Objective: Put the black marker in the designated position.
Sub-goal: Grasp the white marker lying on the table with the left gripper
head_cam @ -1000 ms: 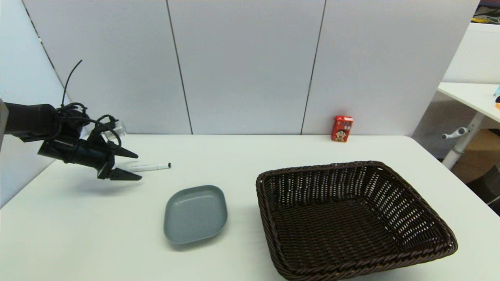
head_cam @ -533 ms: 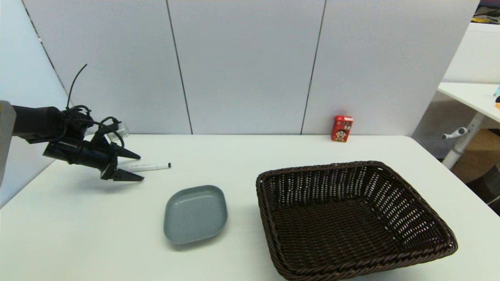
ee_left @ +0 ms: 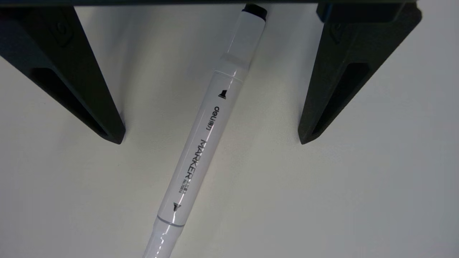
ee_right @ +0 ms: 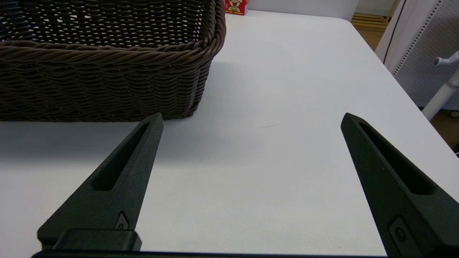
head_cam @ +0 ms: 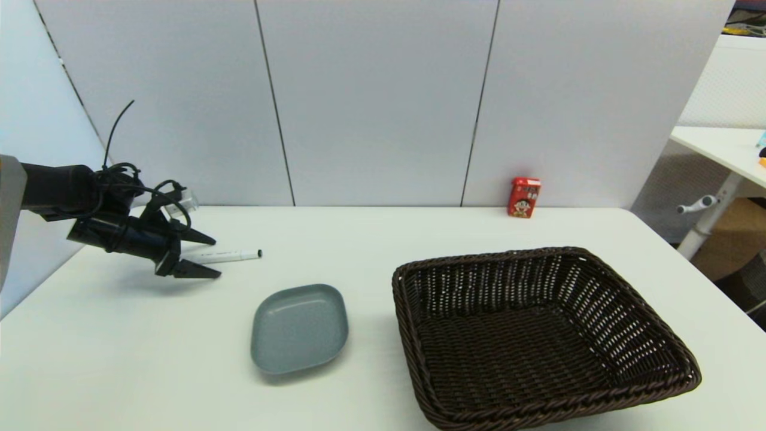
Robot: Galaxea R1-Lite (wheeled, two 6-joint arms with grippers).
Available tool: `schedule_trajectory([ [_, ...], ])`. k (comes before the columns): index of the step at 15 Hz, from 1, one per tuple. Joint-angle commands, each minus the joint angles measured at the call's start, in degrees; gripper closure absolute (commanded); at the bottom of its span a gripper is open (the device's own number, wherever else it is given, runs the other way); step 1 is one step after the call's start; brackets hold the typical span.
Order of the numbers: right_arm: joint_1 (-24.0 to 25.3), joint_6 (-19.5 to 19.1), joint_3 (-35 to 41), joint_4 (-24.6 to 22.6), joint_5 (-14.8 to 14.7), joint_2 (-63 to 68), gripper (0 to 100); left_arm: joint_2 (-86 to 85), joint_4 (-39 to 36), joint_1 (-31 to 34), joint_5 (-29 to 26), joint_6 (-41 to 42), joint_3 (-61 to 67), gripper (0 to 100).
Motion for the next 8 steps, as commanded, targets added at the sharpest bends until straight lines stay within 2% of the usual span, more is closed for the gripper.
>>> schedule_trajectory([
  [1, 0.0, 0.0, 0.0, 0.0, 0.0, 0.1, 0, 0.0, 0.3, 0.0, -0.2, 0.4, 0.2, 100],
  [8, 0.0, 0.0, 0.0, 0.0, 0.0, 0.1, 0, -0.4, 0.4, -0.3, -0.2, 0.9, 0.1, 100],
])
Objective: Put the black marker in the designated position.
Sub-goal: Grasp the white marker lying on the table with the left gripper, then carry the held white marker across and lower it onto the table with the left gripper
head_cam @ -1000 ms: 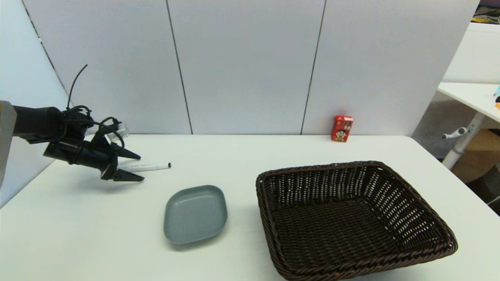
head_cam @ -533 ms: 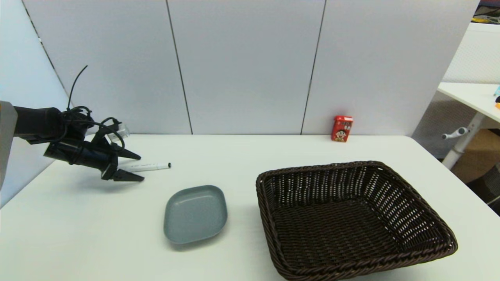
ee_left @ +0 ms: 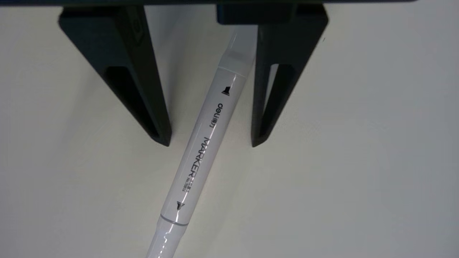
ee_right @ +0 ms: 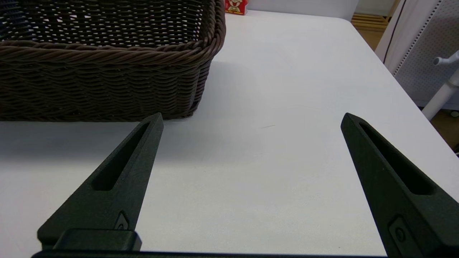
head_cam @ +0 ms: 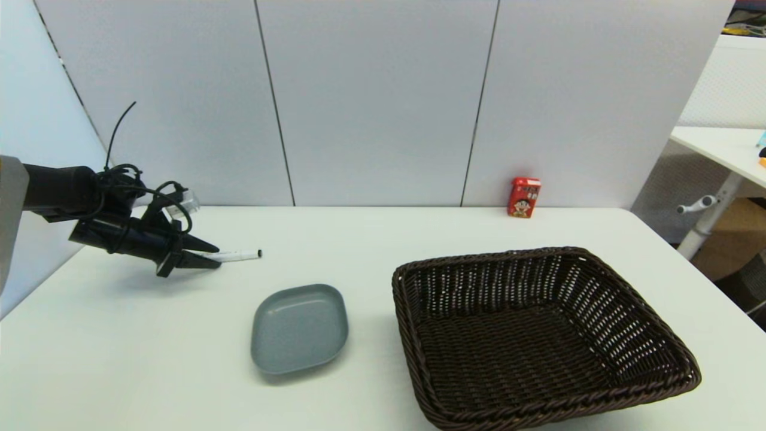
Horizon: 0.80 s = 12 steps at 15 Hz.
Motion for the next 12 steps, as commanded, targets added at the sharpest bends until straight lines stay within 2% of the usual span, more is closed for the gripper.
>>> schedule_trajectory([
  [1, 0.0, 0.0, 0.0, 0.0, 0.0, 0.1, 0, -1.4, 0.6, -0.1, -0.1, 0.3, 0.0, 100],
  [6, 0.0, 0.0, 0.0, 0.0, 0.0, 0.1, 0, -4.9, 0.7, -1.8, -0.2, -0.3, -0.2, 100],
  [7, 0.0, 0.0, 0.0, 0.0, 0.0, 0.1, 0, -7.3, 0.7, -3.3, -0.2, -2.5, -0.6, 100],
  [9, 0.0, 0.0, 0.0, 0.0, 0.0, 0.1, 0, -11.4, 0.7, -7.9, 0.2, -9.4, -0.7, 100],
  [12, 0.0, 0.0, 0.0, 0.0, 0.0, 0.1, 0, -16.3, 0.2, -18.3, 0.8, -25.4, -0.8, 100],
])
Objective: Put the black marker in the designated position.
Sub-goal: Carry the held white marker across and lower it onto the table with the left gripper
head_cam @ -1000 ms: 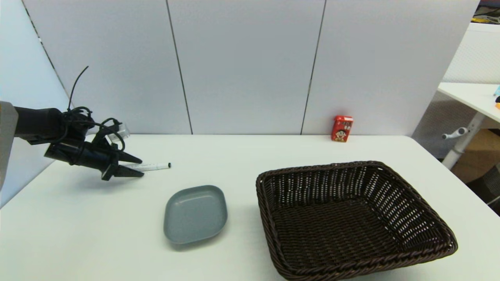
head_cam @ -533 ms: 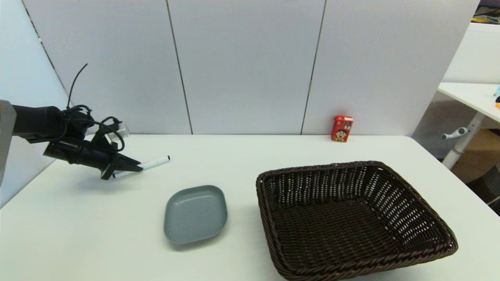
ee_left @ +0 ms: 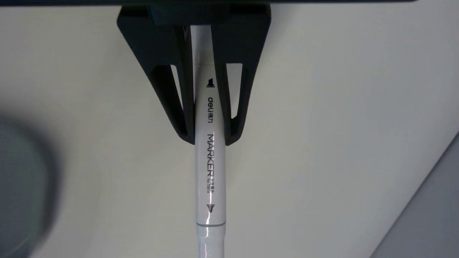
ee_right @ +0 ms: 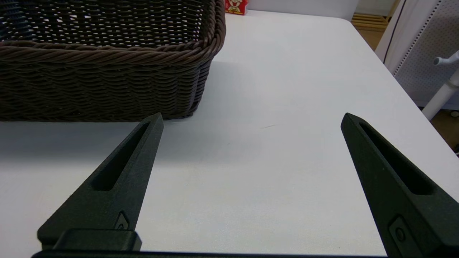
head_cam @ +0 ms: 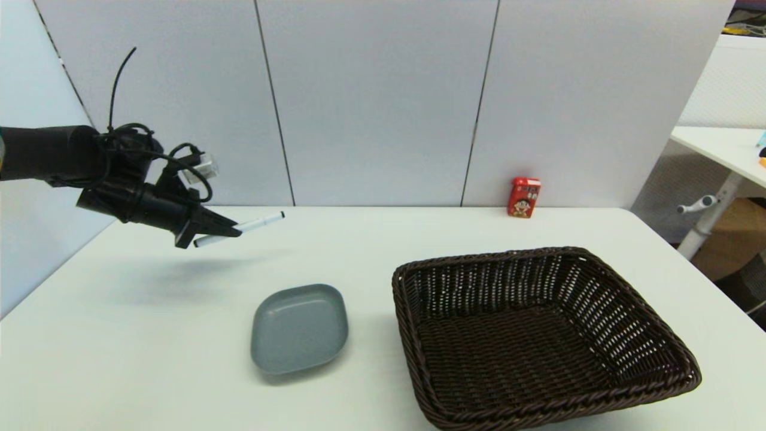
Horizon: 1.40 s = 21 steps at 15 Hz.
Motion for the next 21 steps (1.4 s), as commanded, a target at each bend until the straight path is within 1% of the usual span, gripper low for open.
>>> schedule_trajectory([
  [1, 0.0, -0.1, 0.0, 0.0, 0.0, 0.1, 0, -8.6, -0.8, -14.8, 2.3, -22.8, -0.3, 100],
  [4, 0.0, -0.1, 0.0, 0.0, 0.0, 0.1, 0, -9.7, -5.7, -23.1, 8.1, -34.2, -0.2, 100],
  [6, 0.0, -0.1, 0.0, 0.0, 0.0, 0.1, 0, -9.7, -8.2, -27.7, 12.1, -44.2, 0.0, 100],
  [7, 0.0, -0.1, 0.0, 0.0, 0.0, 0.1, 0, -9.7, -8.4, -29.9, 15.4, -48.7, 0.3, 100],
  [8, 0.0, -0.1, 0.0, 0.0, 0.0, 0.1, 0, -9.7, -8.5, -32.8, 20.5, -54.6, 0.4, 100],
  [10, 0.0, -0.1, 0.0, 0.0, 0.0, 0.1, 0, -9.5, -8.7, -37.2, 28.6, -64.7, 0.4, 100],
  [12, 0.0, -0.1, 0.0, 0.0, 0.0, 0.1, 0, -9.1, -8.7, -40.0, 34.9, -72.9, 0.5, 100],
  [13, 0.0, -0.1, 0.0, 0.0, 0.0, 0.1, 0, -8.9, -8.7, -40.9, 38.1, -76.2, 0.8, 100],
  [15, 0.0, -0.1, 0.0, 0.0, 0.0, 0.1, 0, -8.8, -8.7, -41.0, 42.6, -79.3, 0.9, 100],
  [21, 0.0, -0.1, 0.0, 0.0, 0.0, 0.1, 0, -7.5, -8.8, -41.0, 51.1, -88.9, 0.9, 100],
])
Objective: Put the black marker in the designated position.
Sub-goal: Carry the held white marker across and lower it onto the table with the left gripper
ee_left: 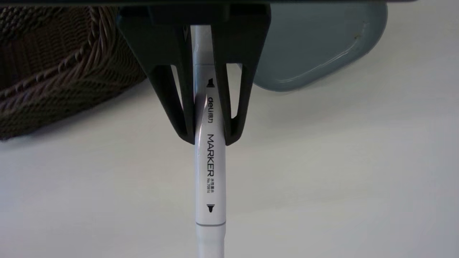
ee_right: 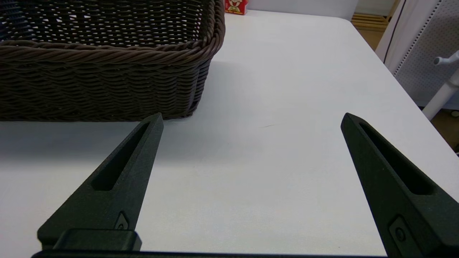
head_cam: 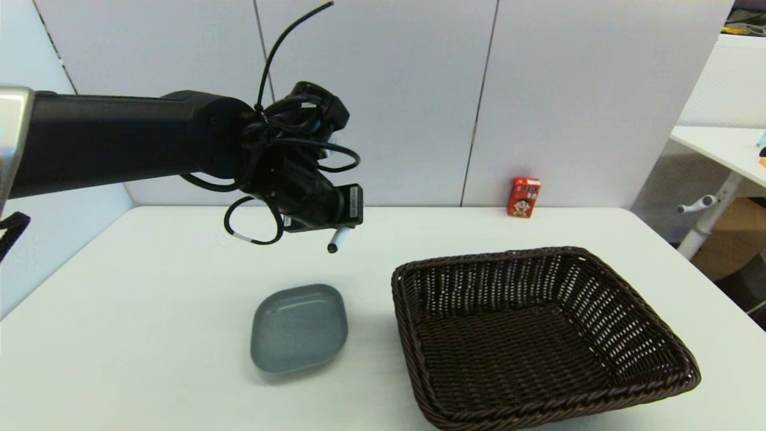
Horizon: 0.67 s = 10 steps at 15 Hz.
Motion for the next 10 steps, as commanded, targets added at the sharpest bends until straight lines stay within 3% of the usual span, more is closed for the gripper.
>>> schedule_trajectory([
  [1, 0.0, -0.1, 0.0, 0.0, 0.0, 0.1, 0, 1.2, 0.2, -0.1, 3.4, -3.4, 0.0, 100],
  [6, 0.0, -0.1, 0.0, 0.0, 0.0, 0.1, 0, 3.0, -1.2, -0.5, 4.4, -4.2, 1.1, 100],
  [10, 0.0, -0.1, 0.0, 0.0, 0.0, 0.1, 0, 3.9, -1.4, -2.9, 4.4, -10.6, 2.1, 100],
])
